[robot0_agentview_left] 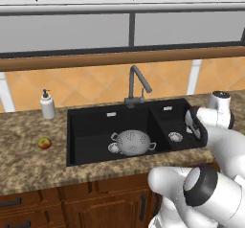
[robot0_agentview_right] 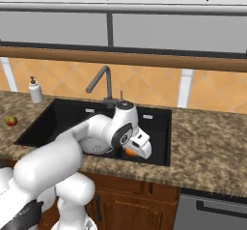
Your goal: Put the colander in the sink, put the apple, tangerine in the colander, and turn on the sink faucet and pour water over the colander.
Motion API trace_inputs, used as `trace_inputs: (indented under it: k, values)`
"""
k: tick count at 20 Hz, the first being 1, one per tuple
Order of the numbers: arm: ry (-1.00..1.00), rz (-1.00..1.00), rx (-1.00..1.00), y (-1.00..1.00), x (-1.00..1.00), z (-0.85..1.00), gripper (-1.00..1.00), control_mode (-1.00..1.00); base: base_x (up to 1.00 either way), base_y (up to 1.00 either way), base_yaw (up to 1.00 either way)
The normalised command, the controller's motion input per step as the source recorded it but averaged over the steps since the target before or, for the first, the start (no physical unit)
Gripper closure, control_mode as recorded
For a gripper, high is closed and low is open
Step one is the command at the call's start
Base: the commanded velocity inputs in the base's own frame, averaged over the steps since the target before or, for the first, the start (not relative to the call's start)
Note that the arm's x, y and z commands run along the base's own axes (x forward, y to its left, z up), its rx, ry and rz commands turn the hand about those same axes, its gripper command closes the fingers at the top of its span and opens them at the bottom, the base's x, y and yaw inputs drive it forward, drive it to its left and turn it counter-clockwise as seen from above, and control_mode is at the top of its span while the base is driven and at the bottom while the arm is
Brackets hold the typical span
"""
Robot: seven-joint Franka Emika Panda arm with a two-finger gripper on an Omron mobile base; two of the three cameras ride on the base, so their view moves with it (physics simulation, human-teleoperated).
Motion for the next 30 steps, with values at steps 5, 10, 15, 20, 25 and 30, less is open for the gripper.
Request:
trace_inputs:
  k: [5, 10, 15, 20, 25, 30]
  values:
    - [0.00, 0.00, 0.00, 0.53, 0.00, 0.17, 1.00, -1.00, 0.00, 0.00, 0.00]
    - [0.02, 0.00, 0.00, 0.62, 0.05, 0.04, 1.00, -1.00, 0.00, 0.00, 0.00]
    - [0.05, 0.00, 0.00, 0.70, 0.03, 0.02, 1.00, -1.00, 0.00, 0.00, 0.00]
    - [0.09, 0.00, 0.00, 0.84, 0.04, 0.00, 1.00, -1.00, 0.00, 0.00, 0.00]
    - [0.09, 0.00, 0.00, 0.76, 0.03, 0.00, 1.00, -1.00, 0.00, 0.00, 0.00]
    - [0.05, 0.00, 0.00, 0.49, 0.05, 0.00, 1.00, -1.00, 0.00, 0.00, 0.00]
